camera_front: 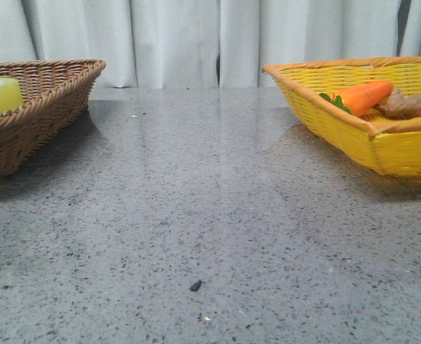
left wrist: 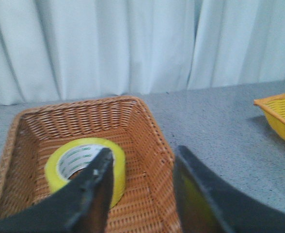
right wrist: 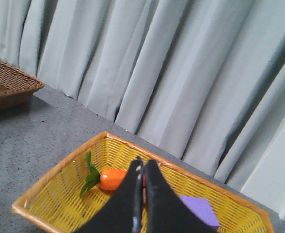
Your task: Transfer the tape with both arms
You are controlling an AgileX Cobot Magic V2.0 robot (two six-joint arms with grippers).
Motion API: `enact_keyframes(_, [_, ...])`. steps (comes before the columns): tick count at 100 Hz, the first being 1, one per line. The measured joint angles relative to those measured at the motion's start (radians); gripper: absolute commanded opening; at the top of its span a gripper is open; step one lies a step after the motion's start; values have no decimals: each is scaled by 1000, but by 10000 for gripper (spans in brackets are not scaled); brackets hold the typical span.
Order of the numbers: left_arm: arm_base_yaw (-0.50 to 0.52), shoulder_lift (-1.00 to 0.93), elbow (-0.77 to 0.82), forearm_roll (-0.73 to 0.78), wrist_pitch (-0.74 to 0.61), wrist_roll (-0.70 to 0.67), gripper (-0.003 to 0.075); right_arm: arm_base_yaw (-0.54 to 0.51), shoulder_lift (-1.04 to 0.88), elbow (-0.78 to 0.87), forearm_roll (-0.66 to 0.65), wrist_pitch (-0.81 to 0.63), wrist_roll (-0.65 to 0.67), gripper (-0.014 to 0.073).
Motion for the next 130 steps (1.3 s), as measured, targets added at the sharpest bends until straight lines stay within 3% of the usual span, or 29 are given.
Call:
enact_keyframes(7, [0, -146, 99, 27, -8, 0, -24, 0, -38, 30, -11, 0, 9, -53])
enact_keyframes(23, [0, -344, 181, 107, 149, 0, -21, 0, -54, 64, -21, -4, 13, -53])
enact_keyframes(32, [0, -378, 186, 112, 168, 0, -21, 0, -54, 72, -24, -4, 13, -53])
enact_keyframes(89, [0, -386, 192, 70, 101, 0, -21, 0, -54, 76, -26, -8, 16, -53])
enact_keyframes(104, [0, -397, 279, 106, -21, -5, -20, 0, -54, 76, -26, -8, 16, -53])
enact_keyframes(111, [0, -415, 368, 185, -117, -86, -21, 0, -54, 76, -26, -8, 16, -53])
enact_keyframes(121, [-5, -449, 524, 389, -228, -366, -21, 0, -54, 76, -26, -8, 16, -53])
enact_keyframes(130, [-26, -483, 616, 544, -247, -537, -21, 0, -54, 76, -26, -8, 18, -53])
